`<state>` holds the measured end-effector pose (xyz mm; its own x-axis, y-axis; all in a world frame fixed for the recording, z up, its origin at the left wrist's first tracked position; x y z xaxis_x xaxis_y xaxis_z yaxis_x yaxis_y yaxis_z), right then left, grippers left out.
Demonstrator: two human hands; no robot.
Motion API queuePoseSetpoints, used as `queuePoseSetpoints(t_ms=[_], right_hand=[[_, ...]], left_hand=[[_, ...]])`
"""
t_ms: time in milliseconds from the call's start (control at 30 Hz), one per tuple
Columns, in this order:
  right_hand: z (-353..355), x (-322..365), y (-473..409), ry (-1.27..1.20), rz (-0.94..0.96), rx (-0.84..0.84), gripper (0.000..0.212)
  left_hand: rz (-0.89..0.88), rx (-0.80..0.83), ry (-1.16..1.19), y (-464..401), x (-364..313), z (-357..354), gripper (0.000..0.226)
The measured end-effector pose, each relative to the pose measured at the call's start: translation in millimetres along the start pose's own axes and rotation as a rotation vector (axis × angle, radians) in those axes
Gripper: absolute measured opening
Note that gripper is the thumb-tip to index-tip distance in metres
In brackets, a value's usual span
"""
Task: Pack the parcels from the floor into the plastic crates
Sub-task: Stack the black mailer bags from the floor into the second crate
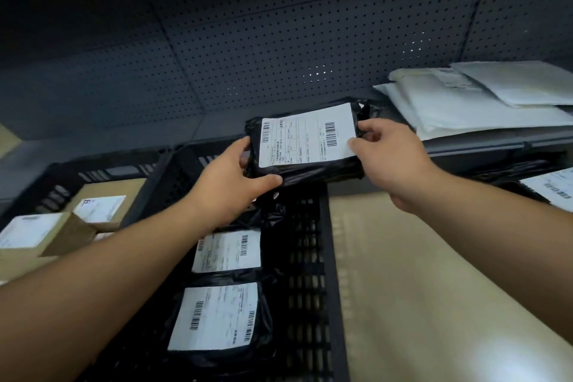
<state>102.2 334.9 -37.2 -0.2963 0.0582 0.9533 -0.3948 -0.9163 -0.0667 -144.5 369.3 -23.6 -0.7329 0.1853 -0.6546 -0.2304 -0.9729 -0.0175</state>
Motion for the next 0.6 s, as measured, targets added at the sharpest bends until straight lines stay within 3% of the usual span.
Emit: queuePoseSetpoints(t_ms=[200, 400, 600], right_hand=[[-44.9, 12.6, 13.2, 0.161, -0.014, 0.198, 0.018], [-80.8, 25.4, 24.5, 0.462, 0.030, 0.328, 0.017], [-114.7, 29.7, 39.8, 0.585, -0.049, 0.523, 0.023]], left_hand=[[0.025, 0.050, -0.127, 7.7, 44.1, 32.2, 0.054], [0.153, 0.051, -0.133, 12.3, 78.1, 44.9, 0.066], [0.271, 0.190, -0.264, 21.3, 106.9, 53.4, 0.068]])
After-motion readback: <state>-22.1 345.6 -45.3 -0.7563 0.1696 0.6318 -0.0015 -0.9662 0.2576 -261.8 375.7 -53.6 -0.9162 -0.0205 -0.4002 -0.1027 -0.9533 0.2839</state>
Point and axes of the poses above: each hand's wrist, its own y-axis away from the middle knuckle, its own z-axis out of the back of the hand, x = y × z, the point moved 2 cm from there along -y, towards the middle knuckle, and after that the axes turned 3 degrees about -y, right-handed, at the moved point
